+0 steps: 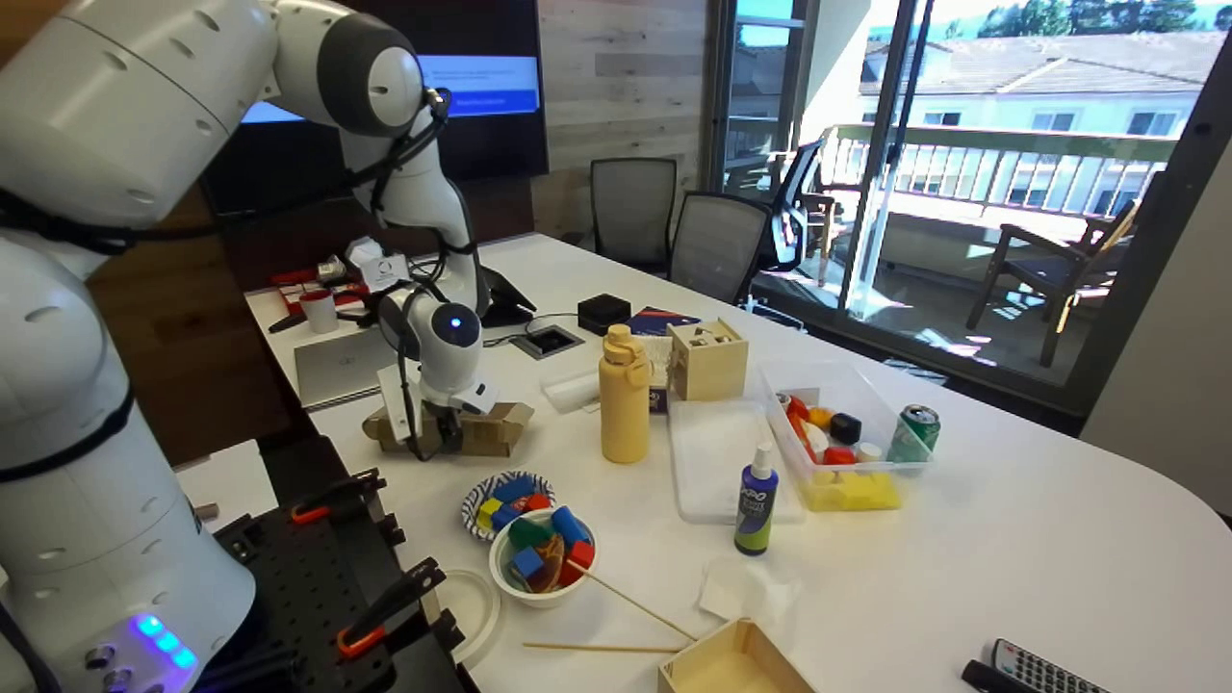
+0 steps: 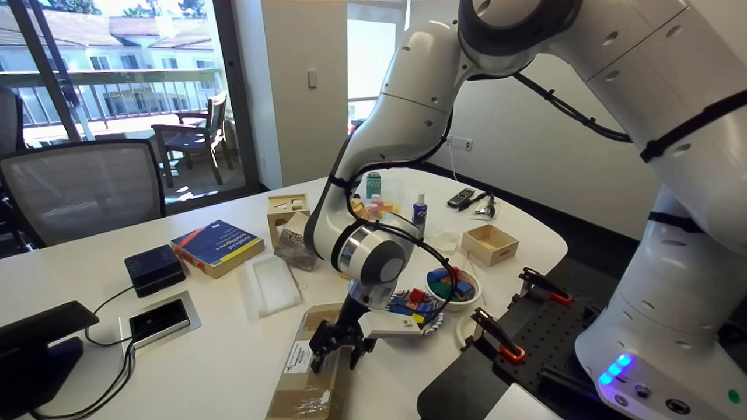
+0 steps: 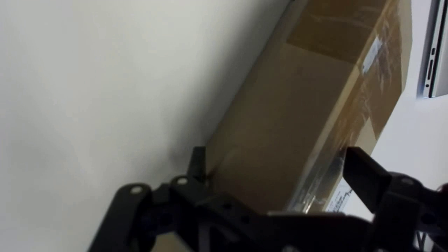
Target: Open the box on the table then remove the contents inside it
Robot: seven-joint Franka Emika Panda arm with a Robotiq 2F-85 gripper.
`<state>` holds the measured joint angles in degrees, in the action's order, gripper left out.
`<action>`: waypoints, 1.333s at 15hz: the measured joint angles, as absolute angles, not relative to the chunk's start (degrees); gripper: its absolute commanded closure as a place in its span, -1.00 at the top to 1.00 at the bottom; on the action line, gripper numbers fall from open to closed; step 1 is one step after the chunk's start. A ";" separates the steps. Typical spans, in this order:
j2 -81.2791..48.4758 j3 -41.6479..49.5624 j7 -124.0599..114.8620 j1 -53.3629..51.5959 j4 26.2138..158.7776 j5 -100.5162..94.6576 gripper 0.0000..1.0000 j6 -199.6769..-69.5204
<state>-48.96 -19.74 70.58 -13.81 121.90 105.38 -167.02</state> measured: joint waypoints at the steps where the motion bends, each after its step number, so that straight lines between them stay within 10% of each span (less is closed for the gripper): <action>1: -48.81 -19.75 72.67 -13.86 121.48 107.68 1.00 -166.99; 20: -37.41 -25.26 86.61 -15.71 120.82 118.98 1.00 -165.48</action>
<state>-37.41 -25.26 86.61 -15.71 120.82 118.98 -165.48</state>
